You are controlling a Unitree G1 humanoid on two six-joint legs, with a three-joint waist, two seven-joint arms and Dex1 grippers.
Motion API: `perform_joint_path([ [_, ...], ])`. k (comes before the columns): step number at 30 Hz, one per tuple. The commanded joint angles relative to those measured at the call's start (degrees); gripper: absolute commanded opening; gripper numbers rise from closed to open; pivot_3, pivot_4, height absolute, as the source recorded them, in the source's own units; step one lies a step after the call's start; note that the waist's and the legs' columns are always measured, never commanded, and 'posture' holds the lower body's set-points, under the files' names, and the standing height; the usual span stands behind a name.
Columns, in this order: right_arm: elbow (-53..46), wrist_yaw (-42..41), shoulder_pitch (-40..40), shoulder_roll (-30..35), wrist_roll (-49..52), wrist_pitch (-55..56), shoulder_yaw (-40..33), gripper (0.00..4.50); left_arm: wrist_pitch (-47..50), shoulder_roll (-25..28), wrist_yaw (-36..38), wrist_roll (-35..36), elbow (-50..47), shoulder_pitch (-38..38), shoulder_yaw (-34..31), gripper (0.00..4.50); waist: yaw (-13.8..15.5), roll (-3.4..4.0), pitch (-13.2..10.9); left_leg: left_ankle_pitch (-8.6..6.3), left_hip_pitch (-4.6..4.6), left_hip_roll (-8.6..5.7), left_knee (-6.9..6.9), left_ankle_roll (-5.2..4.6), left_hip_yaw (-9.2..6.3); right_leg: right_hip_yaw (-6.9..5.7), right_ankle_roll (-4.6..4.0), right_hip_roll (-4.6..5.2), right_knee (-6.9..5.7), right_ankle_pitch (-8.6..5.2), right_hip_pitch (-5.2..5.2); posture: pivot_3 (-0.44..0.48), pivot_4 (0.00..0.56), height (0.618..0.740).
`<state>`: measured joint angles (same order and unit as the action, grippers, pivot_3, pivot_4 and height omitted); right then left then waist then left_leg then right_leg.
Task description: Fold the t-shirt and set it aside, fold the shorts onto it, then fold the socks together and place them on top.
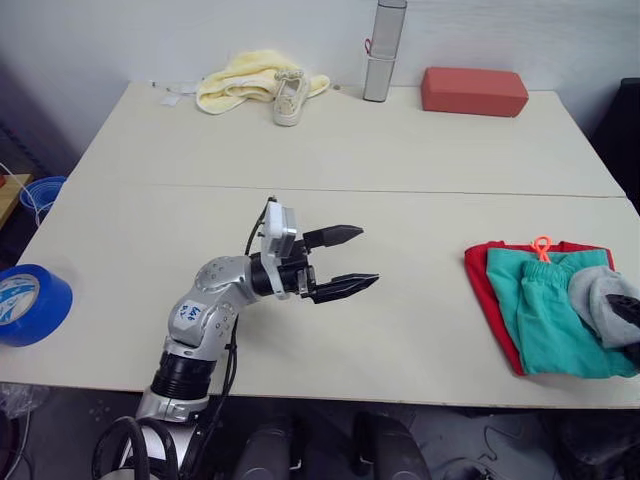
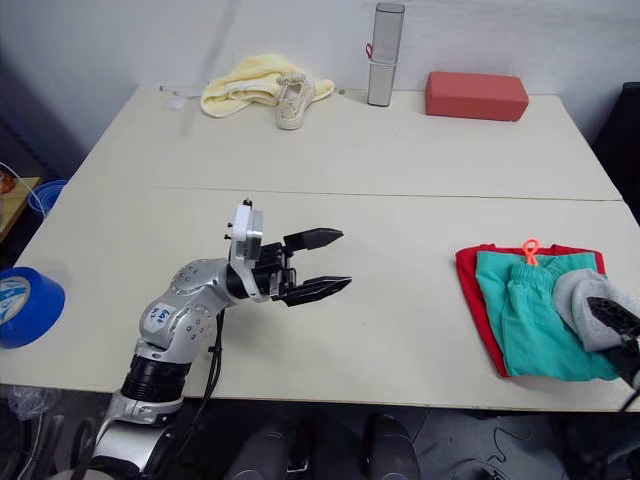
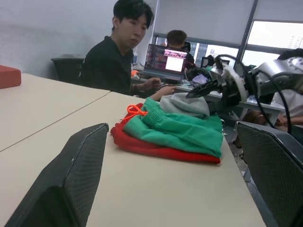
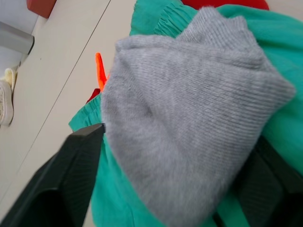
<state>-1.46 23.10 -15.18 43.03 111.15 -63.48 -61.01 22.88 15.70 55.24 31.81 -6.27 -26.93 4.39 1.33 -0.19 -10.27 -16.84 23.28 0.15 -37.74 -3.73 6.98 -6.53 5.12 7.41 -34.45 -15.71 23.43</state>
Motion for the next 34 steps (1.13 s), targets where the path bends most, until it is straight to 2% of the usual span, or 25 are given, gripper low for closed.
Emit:
perform_joint_path([
  [1,1.28,-2.93,-3.46,4.08,1.85,-2.02,-3.44,4.48,-2.24,0.46,0.85,0.37,-0.87,0.17,-0.96,4.5,0.08,0.02,0.01,-0.02,0.0,-0.02,0.0,-0.03,0.02,0.02,0.03,0.01,0.02,0.02,0.0,0.0,0.15,0.74],
  [5,2.69,-8.39,-8.8,8.96,1.85,-5.11,-7.1,4.48,-3.73,1.67,1.93,-0.33,-0.47,0.67,-0.78,4.5,0.25,0.04,0.02,-0.04,0.03,-0.02,0.0,-0.08,0.02,0.02,0.06,0.01,0.09,0.04,-0.01,0.0,0.15,0.74],
  [10,-3.45,-27.29,-15.24,16.29,-1.94,-12.61,-16.62,4.48,-5.66,6.54,2.89,-2.53,-2.16,3.96,-1.45,4.5,-0.03,0.11,0.06,-0.06,0.02,-0.01,0.12,-0.12,0.03,0.03,0.08,-0.03,0.19,0.05,0.0,0.0,0.15,0.74],
  [13,-12.25,-43.3,-16.36,18.45,-15.43,-10.88,-18.72,4.48,-6.44,11.31,2.48,-4.99,-4.26,8.09,-2.11,4.5,-0.27,0.08,0.04,-0.07,-0.03,0.1,0.21,-0.06,0.05,0.07,0.07,-0.18,0.28,0.05,0.0,0.0,0.15,0.74],
  [15,-19.27,-57.09,-17.53,17.99,-26.63,-3.18,-16.3,4.48,-7.92,13.7,2.43,-5.93,-5.5,11.18,-3.27,4.5,0.1,0.03,0.02,-0.1,-0.01,0.24,0.23,0.02,0.02,0.07,0.05,-0.3,0.41,0.05,-0.01,0.0,0.15,0.74],
  [17,-25.67,-70.1,-18.65,17.11,-41.21,10.7,-7.71,4.48,-8.97,16.94,1.75,-7.56,-6.59,15.29,-5.27,4.5,0.17,0.0,0.02,-0.15,0.01,0.25,0.29,0.1,0.0,0.07,0.06,-0.33,0.53,0.05,-0.01,0.0,0.15,0.74],
  [18,-26.44,-75.17,-17.81,16.69,-49.77,20.6,-0.31,4.48,-9.52,18.49,1.09,-8.48,-7.22,17.7,-6.62,4.5,0.15,-0.09,0.02,-0.17,0.01,0.26,0.32,0.13,-0.01,0.07,0.06,-0.33,0.59,0.05,0.0,0.0,0.15,0.74],
  [20,-25.49,-81.1,-14.99,15.45,-59.7,32.29,9.7,4.48,-10.57,20.16,-0.11,-9.47,-7.95,20.82,-8.34,4.5,0.11,-0.18,0.03,-0.21,-0.01,0.28,0.39,0.22,-0.01,0.06,0.06,-0.39,0.69,0.05,-0.02,0.0,0.15,0.74],
  [23,-22.22,-84.38,-5.35,12.06,-64.62,39.67,23.56,4.48,-12.36,21.95,-1.8,-10.85,-8.17,24.62,-11.21,4.5,0.18,-0.17,-0.04,-0.11,0.01,0.22,0.37,0.47,0.02,0.03,0.1,-0.28,0.7,0.03,0.0,0.0,0.15,0.74],
  [26,-12.28,-92.13,7.19,7.13,-77.4,56.9,39.52,4.48,-14.63,23.18,-3.59,-13.07,-8.81,27.64,-13.35,4.5,-0.04,-0.22,-0.09,-0.13,-0.03,0.19,0.33,0.63,0.04,0.03,0.09,-0.19,0.65,0.03,0.0,0.0,0.15,0.74],
  [30,-0.41,-94.84,18.06,0.64,-86.32,70.7,49.17,4.48,-17.02,22.77,-5.59,-15.02,-8.98,27.67,-13.35,4.5,0.08,-0.13,-0.12,-0.13,-0.09,0.17,0.35,0.91,0.06,-0.01,0.0,-0.15,0.51,0.05,0.02,0.0,0.15,0.74],
  [34,4.25,-93.05,22.57,-4.28,-88.94,75.53,52.67,4.48,-17.42,22.38,-6.99,-14.66,-9.0,27.43,-14.16,4.5,0.05,-0.11,-0.12,-0.08,-0.1,0.17,0.34,0.96,0.03,-0.06,-0.07,-0.09,0.35,0.03,0.06,0.0,0.15,0.74],
])
